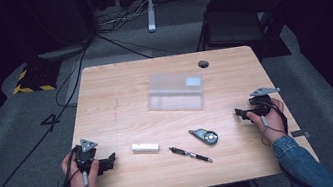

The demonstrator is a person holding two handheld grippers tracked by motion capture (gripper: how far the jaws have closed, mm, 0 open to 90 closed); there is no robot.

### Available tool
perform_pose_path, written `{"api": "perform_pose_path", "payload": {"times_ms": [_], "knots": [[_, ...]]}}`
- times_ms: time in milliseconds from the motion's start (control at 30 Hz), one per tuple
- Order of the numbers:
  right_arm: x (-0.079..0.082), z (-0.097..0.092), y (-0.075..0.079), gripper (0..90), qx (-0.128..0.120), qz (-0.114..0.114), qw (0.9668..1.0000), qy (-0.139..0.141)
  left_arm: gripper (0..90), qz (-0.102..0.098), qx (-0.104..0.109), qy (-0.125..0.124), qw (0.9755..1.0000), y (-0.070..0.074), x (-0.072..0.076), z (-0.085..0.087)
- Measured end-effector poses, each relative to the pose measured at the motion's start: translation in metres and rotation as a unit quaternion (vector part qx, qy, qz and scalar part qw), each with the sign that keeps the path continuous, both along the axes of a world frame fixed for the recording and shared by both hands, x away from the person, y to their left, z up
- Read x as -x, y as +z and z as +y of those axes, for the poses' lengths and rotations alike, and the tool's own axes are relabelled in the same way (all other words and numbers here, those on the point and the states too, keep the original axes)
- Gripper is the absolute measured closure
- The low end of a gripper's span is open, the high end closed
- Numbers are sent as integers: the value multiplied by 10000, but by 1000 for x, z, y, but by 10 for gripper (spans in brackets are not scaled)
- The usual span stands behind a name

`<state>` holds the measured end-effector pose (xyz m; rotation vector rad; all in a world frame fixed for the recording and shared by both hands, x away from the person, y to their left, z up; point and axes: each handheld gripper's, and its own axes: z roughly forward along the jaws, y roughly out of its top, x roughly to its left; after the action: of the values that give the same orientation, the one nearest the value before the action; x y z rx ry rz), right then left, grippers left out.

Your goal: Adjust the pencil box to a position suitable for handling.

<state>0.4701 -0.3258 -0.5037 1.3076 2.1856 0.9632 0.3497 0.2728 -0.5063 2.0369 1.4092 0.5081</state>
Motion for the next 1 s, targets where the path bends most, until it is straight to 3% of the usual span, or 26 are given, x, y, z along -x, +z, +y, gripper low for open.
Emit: {"api": "perform_pose_path", "payload": {"times_ms": [767,900,1000], "knots": [[3,-3,0,169,-3,7,9998,202,0,6,-11,-32,10000,0,-3,-1],[2,-3,2,239,-31,17,9996,279,0,4,-15,-33,10000,0,-3,-1],[1,-1,6,274,-208,53,9990,392,0,4,-14,-33,10000,0,-3,-1]]}}
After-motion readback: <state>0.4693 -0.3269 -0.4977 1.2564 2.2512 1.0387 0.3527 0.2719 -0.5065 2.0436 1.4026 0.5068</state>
